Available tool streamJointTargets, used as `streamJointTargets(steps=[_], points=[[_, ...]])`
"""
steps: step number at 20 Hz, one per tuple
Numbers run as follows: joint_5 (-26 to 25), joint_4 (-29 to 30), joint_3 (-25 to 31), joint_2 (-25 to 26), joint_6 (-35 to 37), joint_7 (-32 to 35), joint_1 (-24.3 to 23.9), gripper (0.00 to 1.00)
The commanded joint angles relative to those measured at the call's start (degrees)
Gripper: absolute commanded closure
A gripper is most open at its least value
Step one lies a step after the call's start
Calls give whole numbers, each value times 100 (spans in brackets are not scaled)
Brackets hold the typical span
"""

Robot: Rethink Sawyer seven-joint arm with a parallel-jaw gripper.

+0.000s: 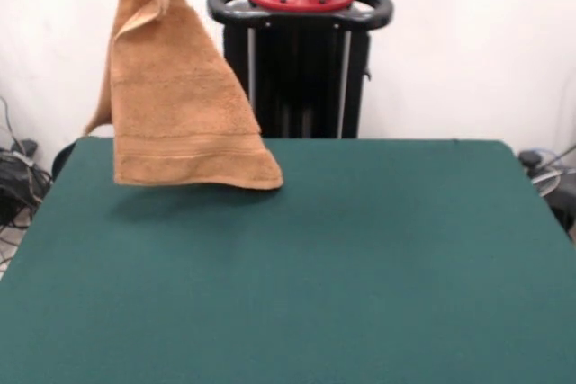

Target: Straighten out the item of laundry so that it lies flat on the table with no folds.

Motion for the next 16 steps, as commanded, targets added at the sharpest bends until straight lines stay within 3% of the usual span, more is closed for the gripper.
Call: streamJointTargets(steps=[1,11,16], points=[[-662,-563,541,317,-443,-271,-32,100],[-1216,-1140,754,289,-1243,-216,-147,100],[-1399,-1297,564,538,-1595,204,72,100]])
